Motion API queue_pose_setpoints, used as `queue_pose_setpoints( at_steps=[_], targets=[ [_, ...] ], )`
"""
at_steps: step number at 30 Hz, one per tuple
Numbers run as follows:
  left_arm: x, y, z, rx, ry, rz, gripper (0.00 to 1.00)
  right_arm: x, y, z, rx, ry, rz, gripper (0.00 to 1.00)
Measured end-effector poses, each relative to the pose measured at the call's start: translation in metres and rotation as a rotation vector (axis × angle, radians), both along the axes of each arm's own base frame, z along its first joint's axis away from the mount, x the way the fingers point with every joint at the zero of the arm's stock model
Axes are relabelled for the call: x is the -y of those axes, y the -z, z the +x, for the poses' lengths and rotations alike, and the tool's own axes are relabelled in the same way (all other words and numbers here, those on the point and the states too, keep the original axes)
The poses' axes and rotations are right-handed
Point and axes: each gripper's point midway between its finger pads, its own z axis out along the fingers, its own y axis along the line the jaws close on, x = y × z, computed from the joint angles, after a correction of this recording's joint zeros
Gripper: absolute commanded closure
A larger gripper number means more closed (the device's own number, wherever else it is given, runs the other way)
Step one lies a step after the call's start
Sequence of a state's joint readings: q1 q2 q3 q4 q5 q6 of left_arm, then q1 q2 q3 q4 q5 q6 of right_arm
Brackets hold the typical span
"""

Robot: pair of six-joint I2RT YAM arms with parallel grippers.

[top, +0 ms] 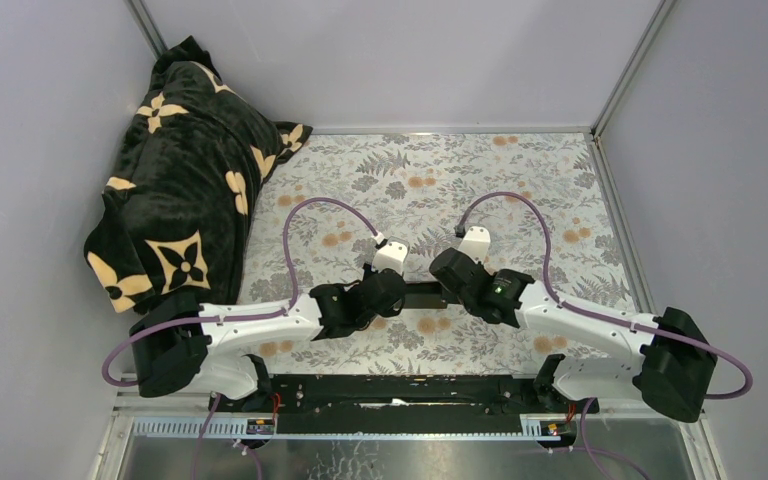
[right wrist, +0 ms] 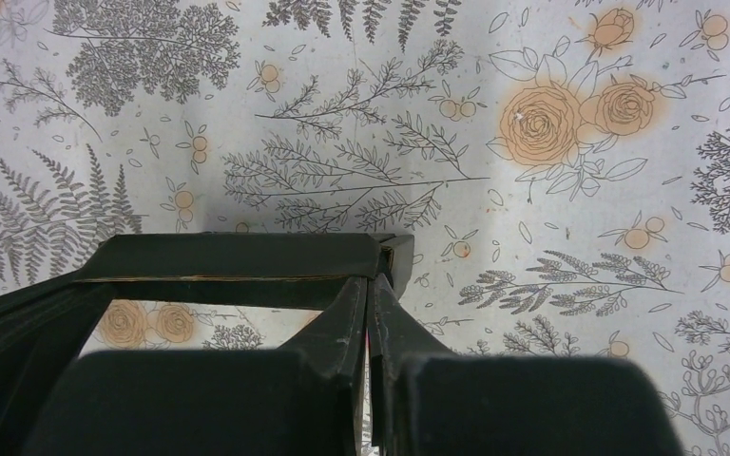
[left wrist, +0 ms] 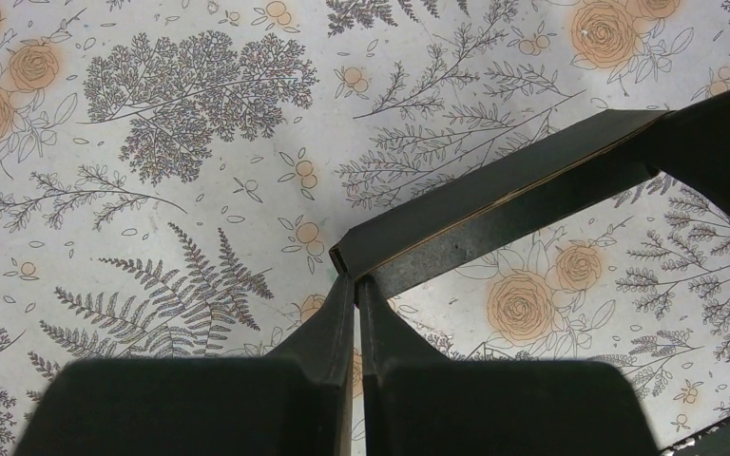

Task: Fold the paper box
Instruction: Close the paper box at the center of the board.

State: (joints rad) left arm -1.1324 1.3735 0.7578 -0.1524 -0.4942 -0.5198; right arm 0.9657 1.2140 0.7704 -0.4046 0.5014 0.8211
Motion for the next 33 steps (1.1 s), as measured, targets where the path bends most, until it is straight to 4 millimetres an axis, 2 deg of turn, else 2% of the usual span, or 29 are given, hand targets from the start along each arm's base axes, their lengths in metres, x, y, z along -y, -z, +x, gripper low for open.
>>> queue_pose_setpoints(
  at_steps=[33],
  targets=[
    [0.0009, -0.0001, 0.0026, 0.009, 0.004, 0.02, 0.96, -0.0035, 0.0014, 0.0095, 0.025, 0.104, 0.204, 1.0]
  ],
)
